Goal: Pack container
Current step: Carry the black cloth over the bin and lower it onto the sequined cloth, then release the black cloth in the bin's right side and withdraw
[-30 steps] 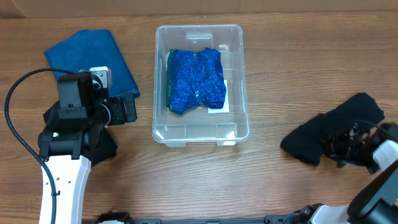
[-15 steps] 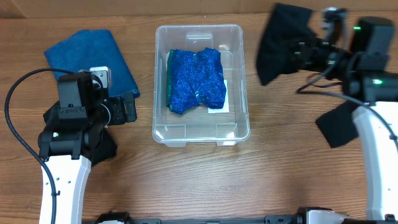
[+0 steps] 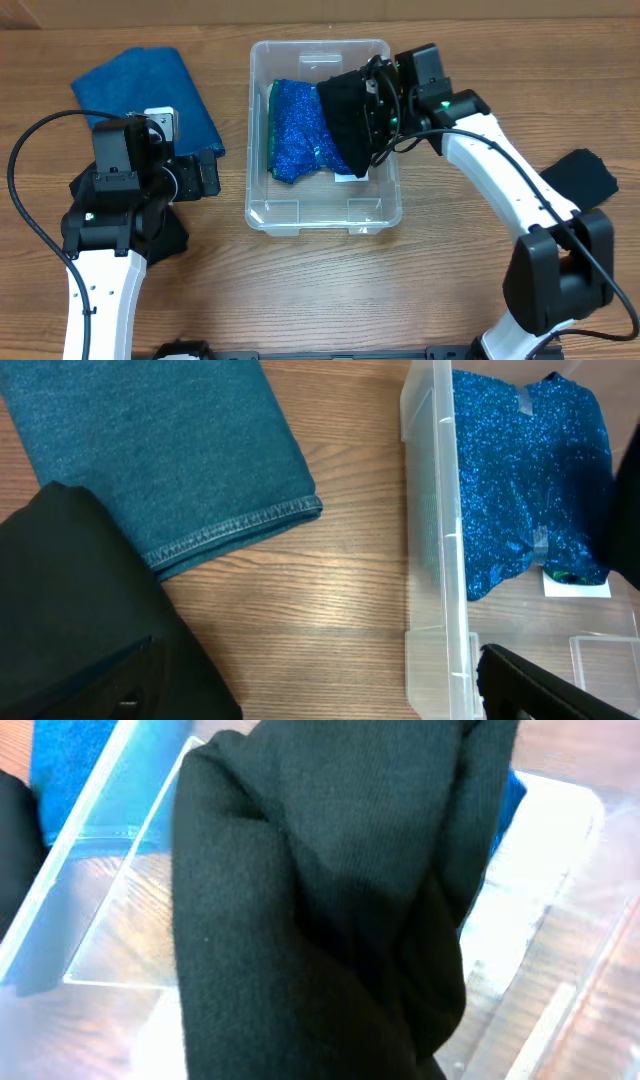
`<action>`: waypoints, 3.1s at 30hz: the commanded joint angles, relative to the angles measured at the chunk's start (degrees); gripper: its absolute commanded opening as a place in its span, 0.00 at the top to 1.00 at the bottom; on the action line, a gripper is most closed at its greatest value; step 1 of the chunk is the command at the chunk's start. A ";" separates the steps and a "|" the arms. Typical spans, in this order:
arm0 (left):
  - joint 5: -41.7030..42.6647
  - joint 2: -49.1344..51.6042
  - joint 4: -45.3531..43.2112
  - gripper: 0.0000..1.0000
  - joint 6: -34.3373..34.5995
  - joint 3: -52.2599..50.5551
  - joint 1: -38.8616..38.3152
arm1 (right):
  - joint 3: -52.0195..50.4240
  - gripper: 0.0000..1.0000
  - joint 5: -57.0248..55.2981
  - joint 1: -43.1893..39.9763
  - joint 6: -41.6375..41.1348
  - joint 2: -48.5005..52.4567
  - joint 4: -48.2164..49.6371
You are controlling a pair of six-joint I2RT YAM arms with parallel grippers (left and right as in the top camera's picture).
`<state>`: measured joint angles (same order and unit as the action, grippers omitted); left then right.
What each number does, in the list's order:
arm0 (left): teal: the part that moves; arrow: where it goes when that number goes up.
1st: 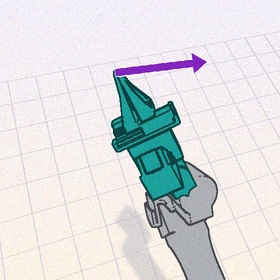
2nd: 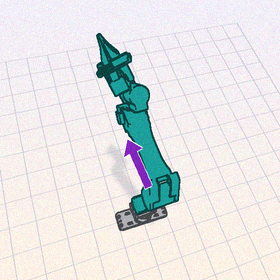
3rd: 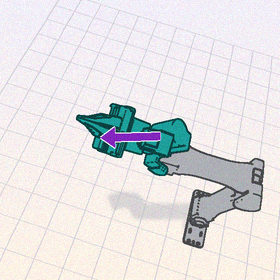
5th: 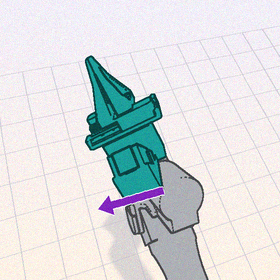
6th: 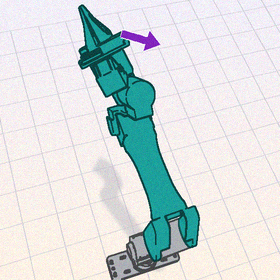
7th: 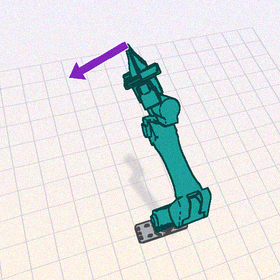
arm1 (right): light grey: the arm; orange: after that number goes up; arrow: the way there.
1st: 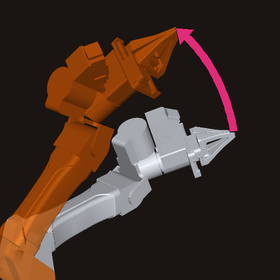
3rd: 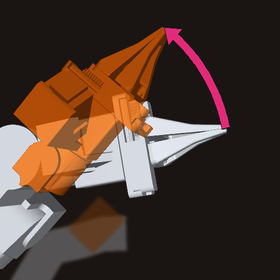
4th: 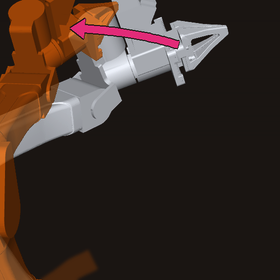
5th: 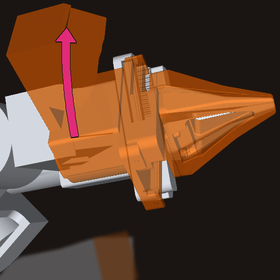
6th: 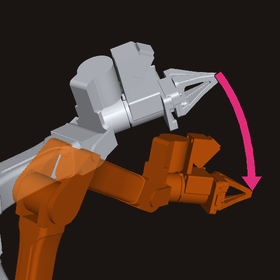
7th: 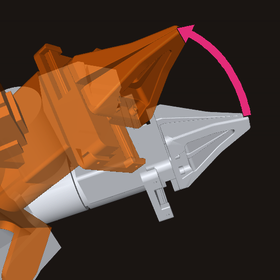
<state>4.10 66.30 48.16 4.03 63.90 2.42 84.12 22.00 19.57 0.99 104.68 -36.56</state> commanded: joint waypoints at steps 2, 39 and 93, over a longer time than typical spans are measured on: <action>-0.20 -0.02 0.00 0.00 -1.27 1.18 0.46 | 3.37 0.96 -3.02 1.42 2.08 -0.98 4.07; -0.20 -0.02 0.02 0.00 -1.25 1.18 0.46 | 18.97 0.46 -12.44 2.21 -11.30 15.23 -9.86; -0.24 -0.02 1.05 0.00 -1.27 1.18 0.46 | 20.44 0.51 -33.44 -6.05 -14.03 -6.69 -15.76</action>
<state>4.10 66.30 49.34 4.03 63.90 2.42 101.71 -12.86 22.17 -2.57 107.55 -50.72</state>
